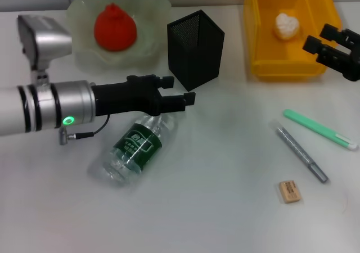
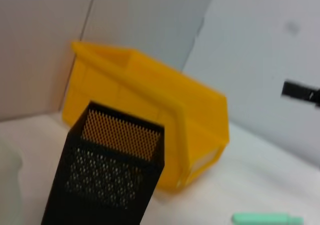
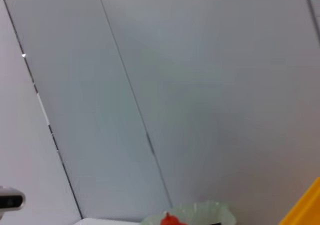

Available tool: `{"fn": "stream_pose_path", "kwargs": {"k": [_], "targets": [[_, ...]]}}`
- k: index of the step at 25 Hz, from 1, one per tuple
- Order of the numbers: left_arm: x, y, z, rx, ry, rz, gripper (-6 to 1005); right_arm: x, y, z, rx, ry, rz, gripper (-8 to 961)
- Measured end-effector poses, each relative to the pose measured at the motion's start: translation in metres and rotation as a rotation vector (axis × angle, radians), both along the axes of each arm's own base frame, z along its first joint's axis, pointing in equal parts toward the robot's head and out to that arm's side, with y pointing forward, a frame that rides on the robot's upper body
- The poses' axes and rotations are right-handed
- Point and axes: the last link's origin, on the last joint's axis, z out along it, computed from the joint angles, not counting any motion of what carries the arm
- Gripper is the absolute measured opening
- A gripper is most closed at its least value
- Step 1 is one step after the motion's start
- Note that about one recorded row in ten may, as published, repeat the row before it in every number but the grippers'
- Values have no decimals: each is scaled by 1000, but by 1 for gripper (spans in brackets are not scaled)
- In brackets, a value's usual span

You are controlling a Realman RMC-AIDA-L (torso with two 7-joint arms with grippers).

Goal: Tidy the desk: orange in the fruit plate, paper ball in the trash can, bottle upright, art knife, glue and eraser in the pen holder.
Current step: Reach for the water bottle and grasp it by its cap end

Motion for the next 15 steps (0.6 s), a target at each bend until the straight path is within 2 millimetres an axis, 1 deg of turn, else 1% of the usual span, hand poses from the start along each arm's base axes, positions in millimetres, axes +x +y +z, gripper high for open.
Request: {"fn": "stream_pose_path", "kwargs": {"k": [4, 7, 15], "targets": [[11, 9, -3, -20, 74, -10, 785, 5, -3, -5, 3, 1, -15, 719], [15, 15, -6, -17, 124, -4, 785, 7, -3, -6, 4, -9, -17, 719], [25, 25, -24, -6, 259, 31, 785, 11, -5, -5, 19, -17, -31, 719]]}}
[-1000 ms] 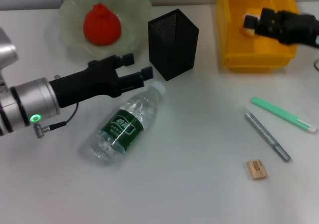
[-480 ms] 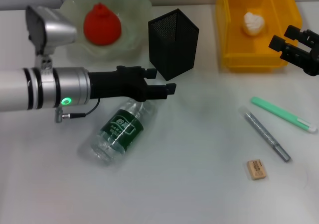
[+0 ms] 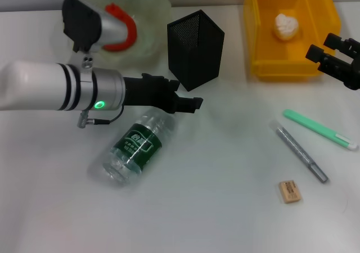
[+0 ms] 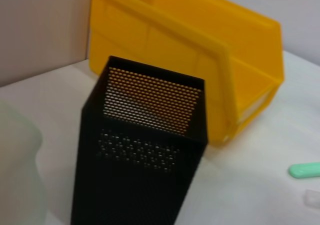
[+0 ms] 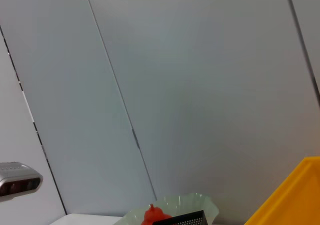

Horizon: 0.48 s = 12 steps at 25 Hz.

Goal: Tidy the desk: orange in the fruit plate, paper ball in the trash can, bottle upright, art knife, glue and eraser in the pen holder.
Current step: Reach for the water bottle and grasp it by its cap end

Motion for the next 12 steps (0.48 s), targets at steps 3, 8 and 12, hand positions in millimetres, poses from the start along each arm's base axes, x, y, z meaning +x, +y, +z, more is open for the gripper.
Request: {"fn": "stream_pose_path", "kwargs": {"k": [3, 8, 12], "targets": [[4, 1, -3, 4, 13, 1, 785, 1, 0, 1, 6, 1, -3, 719], [0, 1, -4, 3, 51, 22, 785, 1, 0, 1, 7, 1, -4, 718], [-2, 0, -4, -2, 67, 35, 785, 1, 0, 1, 8, -1, -5, 718]]}}
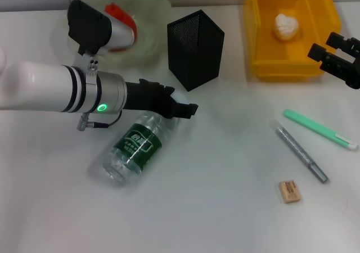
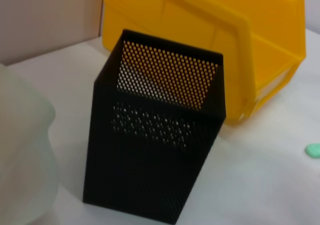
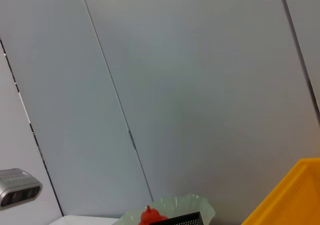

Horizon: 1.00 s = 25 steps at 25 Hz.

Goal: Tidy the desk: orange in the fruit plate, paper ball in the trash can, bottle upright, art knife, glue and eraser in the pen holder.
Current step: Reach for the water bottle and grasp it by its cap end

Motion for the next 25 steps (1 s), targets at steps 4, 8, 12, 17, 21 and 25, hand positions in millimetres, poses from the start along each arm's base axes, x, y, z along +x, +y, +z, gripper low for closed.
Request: {"fn": "stream_pose_path", "kwargs": {"k": [4, 8, 12, 17, 21, 25], "targets": [[-3, 0, -1, 2, 36, 16, 785, -1, 2, 0, 2, -4, 0, 718], [-1, 1, 0, 4, 46, 11, 785, -2, 4, 0, 1, -8, 2, 718], [1, -1, -2, -6, 62, -11, 767, -1, 3, -1, 1, -8, -2, 719], [7, -5, -8, -36, 97, -63, 700, 1, 2, 0, 2, -7, -7, 719], [15, -8, -7, -51, 92, -98, 619, 0, 1, 0, 1, -3, -7, 719], [21, -10, -5, -74, 97, -120, 539, 1, 0, 0, 0, 0, -7, 719]]}}
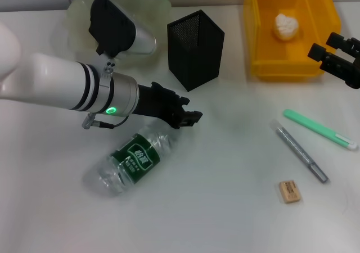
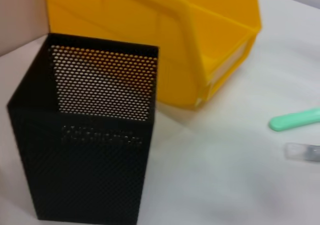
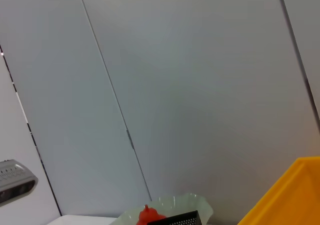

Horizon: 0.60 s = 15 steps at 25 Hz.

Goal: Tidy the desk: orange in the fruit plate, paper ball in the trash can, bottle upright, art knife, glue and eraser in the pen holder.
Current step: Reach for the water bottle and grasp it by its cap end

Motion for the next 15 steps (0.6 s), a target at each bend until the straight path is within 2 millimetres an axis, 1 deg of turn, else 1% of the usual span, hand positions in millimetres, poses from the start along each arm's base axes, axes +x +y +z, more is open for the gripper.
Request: {"fn": "stream_pose_path", "kwargs": {"k": [1, 3, 6, 15], "targets": [[1, 0, 1, -5, 19, -4, 519, 0, -1, 0, 0, 1, -1, 719], [2, 0, 2, -7, 38, -4, 418, 1, -2, 0, 0, 2, -3, 719], [4, 0, 3, -13, 78, -6, 419, 2, -2, 1, 1, 3, -4, 719], [11, -1, 12, -44, 118, 1, 422, 2, -3, 1, 2, 2, -2, 718]]}}
